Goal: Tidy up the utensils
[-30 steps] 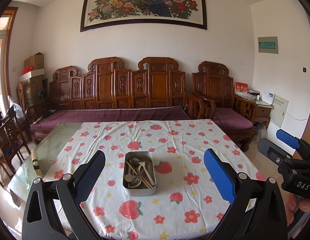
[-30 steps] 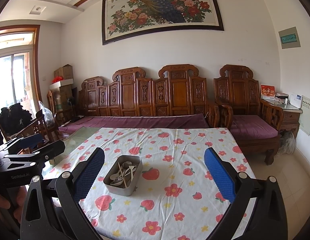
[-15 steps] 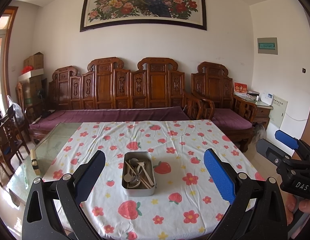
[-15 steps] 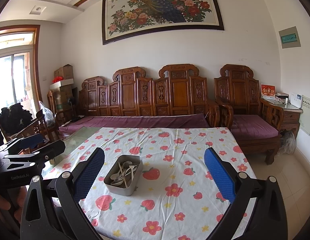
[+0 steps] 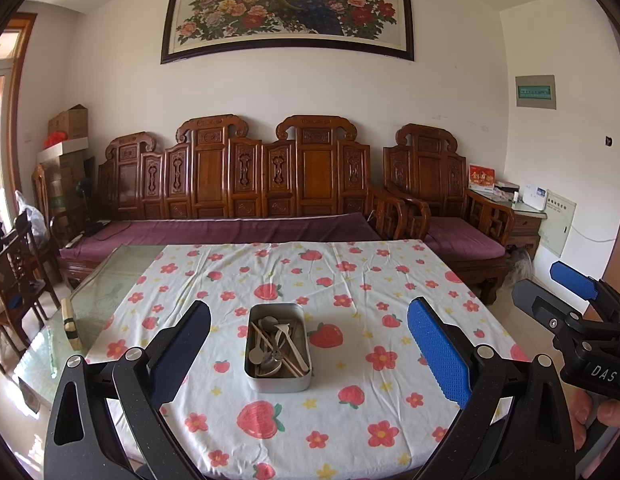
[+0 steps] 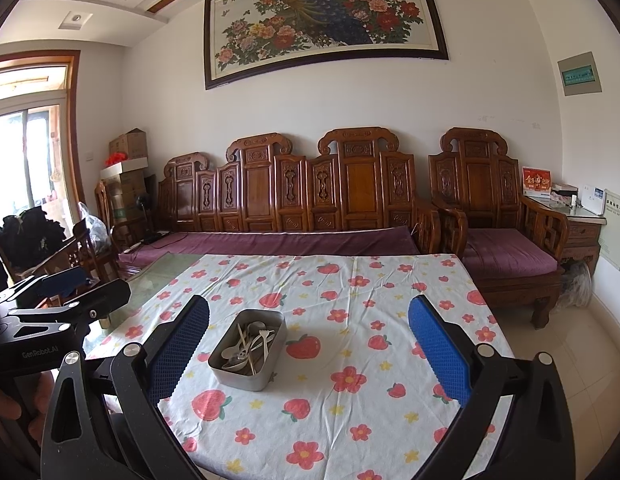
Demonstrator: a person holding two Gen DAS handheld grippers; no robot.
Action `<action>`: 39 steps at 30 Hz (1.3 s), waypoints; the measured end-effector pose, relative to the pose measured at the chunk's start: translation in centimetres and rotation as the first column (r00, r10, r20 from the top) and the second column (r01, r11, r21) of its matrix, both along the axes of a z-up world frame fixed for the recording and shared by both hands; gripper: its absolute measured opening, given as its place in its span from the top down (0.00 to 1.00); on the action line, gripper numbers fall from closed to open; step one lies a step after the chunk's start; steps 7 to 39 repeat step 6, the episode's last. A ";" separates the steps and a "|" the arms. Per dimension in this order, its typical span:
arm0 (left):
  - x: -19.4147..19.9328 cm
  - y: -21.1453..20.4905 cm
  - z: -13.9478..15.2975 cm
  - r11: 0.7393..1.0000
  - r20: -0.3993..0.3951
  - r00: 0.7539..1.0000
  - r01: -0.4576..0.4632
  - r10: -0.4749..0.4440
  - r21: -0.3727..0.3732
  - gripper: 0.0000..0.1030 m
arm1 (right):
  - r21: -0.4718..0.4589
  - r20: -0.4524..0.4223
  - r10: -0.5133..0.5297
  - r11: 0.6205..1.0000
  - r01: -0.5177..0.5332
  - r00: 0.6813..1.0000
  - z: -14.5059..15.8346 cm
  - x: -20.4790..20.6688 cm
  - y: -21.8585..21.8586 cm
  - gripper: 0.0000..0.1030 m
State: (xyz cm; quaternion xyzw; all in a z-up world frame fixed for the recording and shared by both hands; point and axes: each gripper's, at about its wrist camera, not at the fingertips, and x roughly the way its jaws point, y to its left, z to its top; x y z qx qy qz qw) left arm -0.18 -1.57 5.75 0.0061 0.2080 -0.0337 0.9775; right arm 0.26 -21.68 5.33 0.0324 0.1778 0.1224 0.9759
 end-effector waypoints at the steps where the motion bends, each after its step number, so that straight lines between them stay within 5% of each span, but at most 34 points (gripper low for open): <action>1: 0.0 0.1 0.0 1.000 0.000 1.000 -0.003 0.003 0.002 0.07 | 0.000 0.000 0.000 1.000 0.000 1.000 0.0 0.0 0.0 0.02; 39: 0.0 0.2 0.1 1.000 0.002 1.000 -0.003 0.003 0.001 0.07 | 0.003 -0.002 -0.001 1.000 0.001 1.000 -0.1 0.0 0.2 0.02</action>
